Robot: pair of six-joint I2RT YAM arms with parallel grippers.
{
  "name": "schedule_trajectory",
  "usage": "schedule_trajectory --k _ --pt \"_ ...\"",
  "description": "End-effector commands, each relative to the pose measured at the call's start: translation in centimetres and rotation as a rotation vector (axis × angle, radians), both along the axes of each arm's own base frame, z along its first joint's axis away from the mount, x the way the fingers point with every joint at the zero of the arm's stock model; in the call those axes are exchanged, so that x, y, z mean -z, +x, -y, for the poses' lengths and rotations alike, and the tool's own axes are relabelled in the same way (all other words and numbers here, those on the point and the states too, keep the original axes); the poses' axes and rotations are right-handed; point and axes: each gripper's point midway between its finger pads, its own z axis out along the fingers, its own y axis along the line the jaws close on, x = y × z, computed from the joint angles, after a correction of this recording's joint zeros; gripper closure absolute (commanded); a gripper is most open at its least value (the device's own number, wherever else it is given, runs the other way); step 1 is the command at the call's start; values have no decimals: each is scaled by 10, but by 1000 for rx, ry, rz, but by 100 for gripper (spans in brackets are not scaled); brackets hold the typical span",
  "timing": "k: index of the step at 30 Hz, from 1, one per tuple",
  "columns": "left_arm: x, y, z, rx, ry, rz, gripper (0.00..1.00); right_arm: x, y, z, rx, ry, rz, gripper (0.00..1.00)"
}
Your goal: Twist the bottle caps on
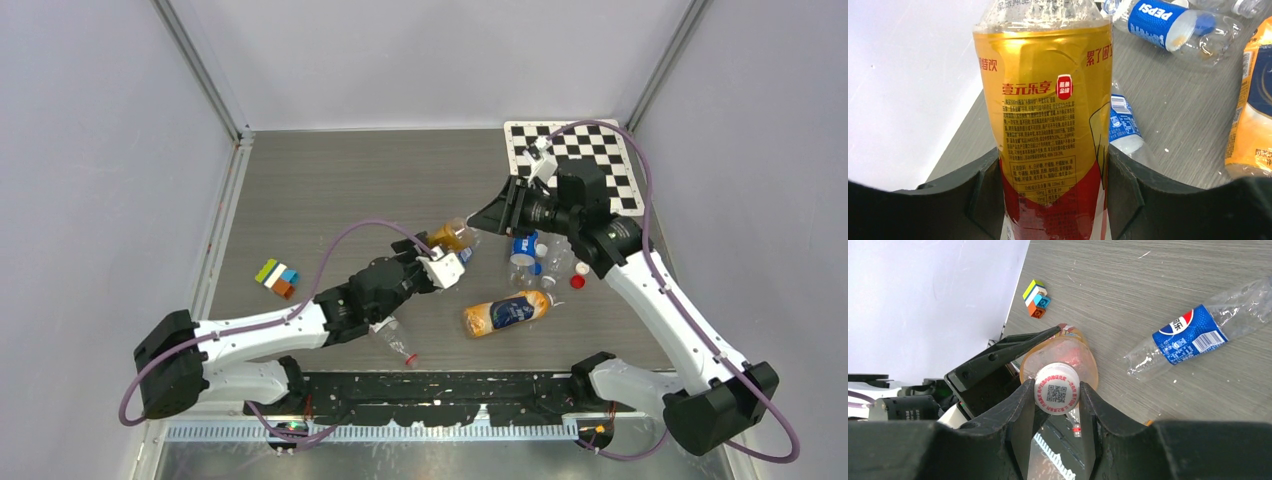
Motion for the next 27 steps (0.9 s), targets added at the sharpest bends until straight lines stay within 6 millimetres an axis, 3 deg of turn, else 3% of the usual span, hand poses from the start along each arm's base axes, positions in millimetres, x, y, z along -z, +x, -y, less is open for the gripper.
schedule_trajectory --k 1,7,11,18,27 --pt "-53 -3 9 5 -205 96 100 -20 -9 -4 31 57 4 73" --pt "-18 -16 -10 -5 -194 -52 100 -35 -18 5 -29 1 129 35" --pt "-1 -29 -15 35 -227 -180 100 -46 -23 9 -63 -3 221 22" --pt "-6 -52 6 159 -322 -337 100 -67 -18 -3 -106 77 318 16" --pt "-25 -62 37 266 -411 -422 100 -69 -10 -16 -166 101 327 15"
